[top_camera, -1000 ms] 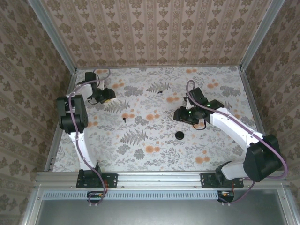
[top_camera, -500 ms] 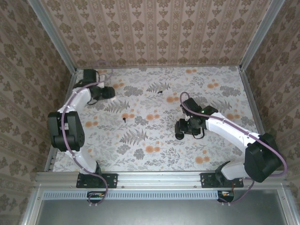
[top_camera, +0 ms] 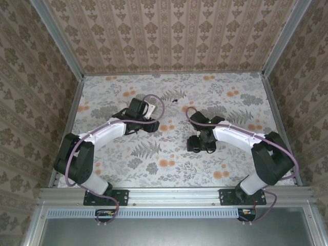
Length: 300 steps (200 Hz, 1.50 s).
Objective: Insert wireless bluetooth earbuds into charging case
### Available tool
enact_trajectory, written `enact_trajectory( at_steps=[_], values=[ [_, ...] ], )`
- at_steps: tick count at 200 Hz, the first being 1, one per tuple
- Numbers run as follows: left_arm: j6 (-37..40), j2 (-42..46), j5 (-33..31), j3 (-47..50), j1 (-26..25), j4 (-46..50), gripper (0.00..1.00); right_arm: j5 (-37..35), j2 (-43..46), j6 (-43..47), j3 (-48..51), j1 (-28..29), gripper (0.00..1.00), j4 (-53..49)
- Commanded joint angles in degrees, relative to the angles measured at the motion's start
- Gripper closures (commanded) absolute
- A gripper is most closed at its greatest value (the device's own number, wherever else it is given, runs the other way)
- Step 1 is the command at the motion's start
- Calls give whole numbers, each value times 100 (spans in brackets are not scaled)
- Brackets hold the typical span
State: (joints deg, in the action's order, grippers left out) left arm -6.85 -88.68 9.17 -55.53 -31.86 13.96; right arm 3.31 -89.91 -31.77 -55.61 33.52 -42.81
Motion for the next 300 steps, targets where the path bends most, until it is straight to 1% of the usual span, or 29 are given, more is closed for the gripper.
enact_trajectory(
  at_steps=[1, 44, 66, 89, 102, 116, 146, 159, 186, 216, 239, 261, 264, 267, 285, 291, 294, 300],
  values=[
    [-120, 64, -31, -48, -38, -315, 48, -301, -260, 693, -354, 24, 22, -259],
    [-200, -24, 96, -54, -40, -421, 48, -486, -862, 1461, -712, 30, 21, -437],
    [-283, 43, 112, 28, -40, -446, 48, -712, -1201, 1583, -762, 23, 21, -405],
    [-227, 169, 5, 151, -36, -429, 48, -665, -1430, 1592, -792, 23, 23, -379],
    [-203, 223, -44, 209, -23, -411, 48, -590, -1451, 1582, -746, 23, 26, -322],
    [-226, 252, -63, 258, -14, -428, 48, -543, -1442, 1582, -711, 23, 31, -267],
    [-329, 263, 73, 264, 34, -528, 48, -443, -1444, 1595, -740, 36, 42, -337],
    [-410, 264, 179, 266, 94, -592, 48, -372, -1404, 1584, -721, 41, 44, -347],
    [-716, 290, 563, 352, 290, -842, 48, -268, -1256, 1523, -583, 50, 51, -281],
    [-853, 384, 806, 442, 391, -1045, 48, -220, -1137, 1424, -674, 51, 53, -307],
    [-950, 457, 1113, 494, 480, -1173, 48, -116, -943, 1439, -832, 58, 56, -292],
    [-1147, 501, 1687, 569, 545, -1413, 49, -118, -651, 1521, -972, 86, 57, -255],
    [-1193, 508, 1790, 578, 692, -1446, 49, -120, -609, 1543, -997, 89, 57, -248],
    [-1229, 497, 1871, 579, 725, -1474, 49, -119, -562, 1563, -1018, 93, 58, -246],
    [-1472, 450, 2559, 558, 891, -1662, 49, -120, -273, 1733, -1155, 161, 60, -207],
    [-1546, 421, 2715, 511, 947, -1654, 49, -123, -170, 1798, -1188, 197, 60, -174],
    [-1580, 409, 2919, 484, 972, -1641, 49, -127, -109, 1838, -1207, 211, 60, -161],
    [-1621, 377, 3126, 420, 1004, -1604, 49, -129, -1, 1897, -1230, 253, 61, -114]
  ],
)
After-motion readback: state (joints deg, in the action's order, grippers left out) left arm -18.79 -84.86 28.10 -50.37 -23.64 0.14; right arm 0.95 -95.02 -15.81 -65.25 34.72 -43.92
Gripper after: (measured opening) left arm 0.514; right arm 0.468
